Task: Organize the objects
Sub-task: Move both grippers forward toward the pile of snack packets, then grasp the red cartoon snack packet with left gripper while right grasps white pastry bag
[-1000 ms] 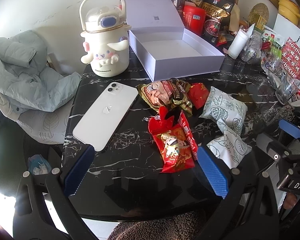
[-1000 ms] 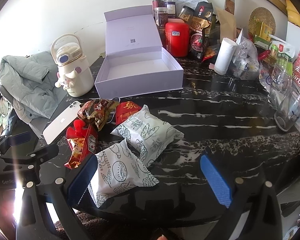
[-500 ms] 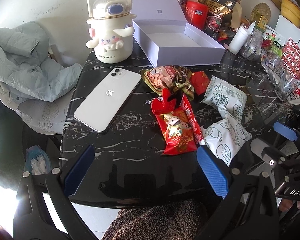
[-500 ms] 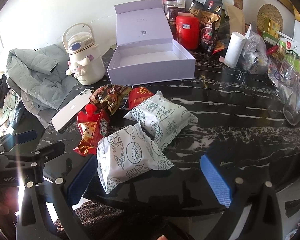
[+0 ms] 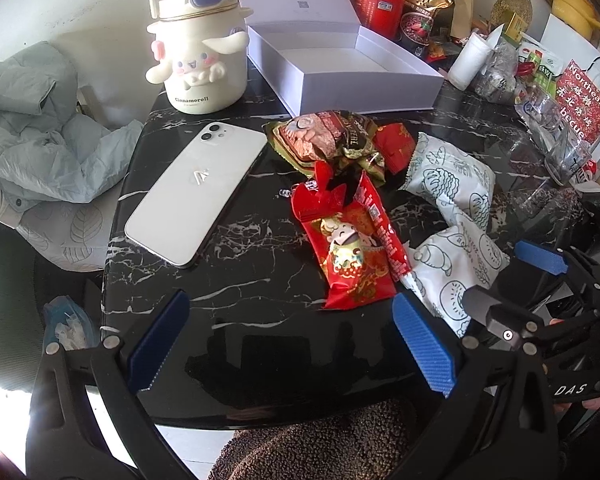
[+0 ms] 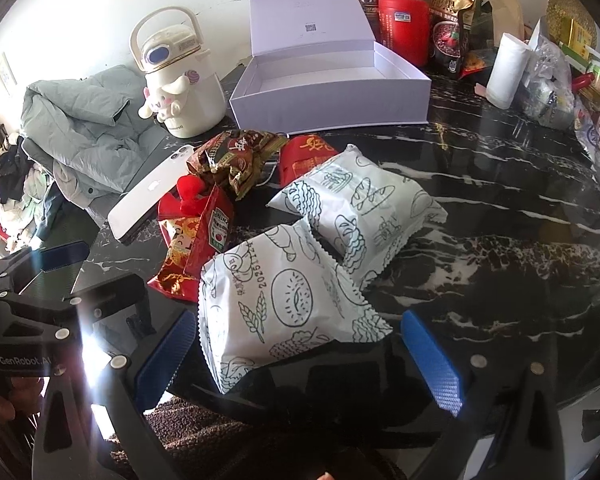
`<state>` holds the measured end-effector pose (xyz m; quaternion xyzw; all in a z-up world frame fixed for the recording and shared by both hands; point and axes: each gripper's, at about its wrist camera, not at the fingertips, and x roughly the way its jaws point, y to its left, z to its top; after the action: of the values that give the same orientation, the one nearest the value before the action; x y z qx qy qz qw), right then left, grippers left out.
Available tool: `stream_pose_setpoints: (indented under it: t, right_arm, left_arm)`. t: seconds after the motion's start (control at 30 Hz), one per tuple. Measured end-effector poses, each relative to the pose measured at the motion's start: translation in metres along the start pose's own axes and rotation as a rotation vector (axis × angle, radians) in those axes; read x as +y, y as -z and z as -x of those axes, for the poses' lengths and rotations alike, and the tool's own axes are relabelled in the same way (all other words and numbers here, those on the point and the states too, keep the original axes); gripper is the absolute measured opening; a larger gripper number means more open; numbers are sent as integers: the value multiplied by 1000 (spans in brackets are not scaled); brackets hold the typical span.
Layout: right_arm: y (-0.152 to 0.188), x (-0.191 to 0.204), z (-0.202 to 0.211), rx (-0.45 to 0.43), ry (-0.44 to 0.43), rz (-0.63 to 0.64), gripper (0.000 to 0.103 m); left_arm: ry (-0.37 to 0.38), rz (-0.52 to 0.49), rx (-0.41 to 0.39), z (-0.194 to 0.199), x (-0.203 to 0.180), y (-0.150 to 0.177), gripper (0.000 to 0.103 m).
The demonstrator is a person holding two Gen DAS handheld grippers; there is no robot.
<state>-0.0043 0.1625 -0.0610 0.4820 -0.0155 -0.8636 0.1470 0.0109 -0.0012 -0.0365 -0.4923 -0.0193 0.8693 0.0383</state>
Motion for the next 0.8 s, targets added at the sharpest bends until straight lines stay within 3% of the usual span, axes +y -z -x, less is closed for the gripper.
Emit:
stream_pose_setpoints:
  t: [0.37,0.5,0.73,0.8]
  right_arm:
    - [-9,-1,-28,87,-56,10,103]
    - [-10,1,-28,74,-69,43,102]
    - [-5,-4,-19,54,-124,50,80]
    - [-2,-8,-17,52,-120,42,79]
  left_arm:
    - [5,3,53,-23,4,-11,101]
    - [23,2,71,-29,4,-15,101]
    - [67,-30,92,-39,-8,-18,101]
    - [85,-23,111,-44,-9,-19,101]
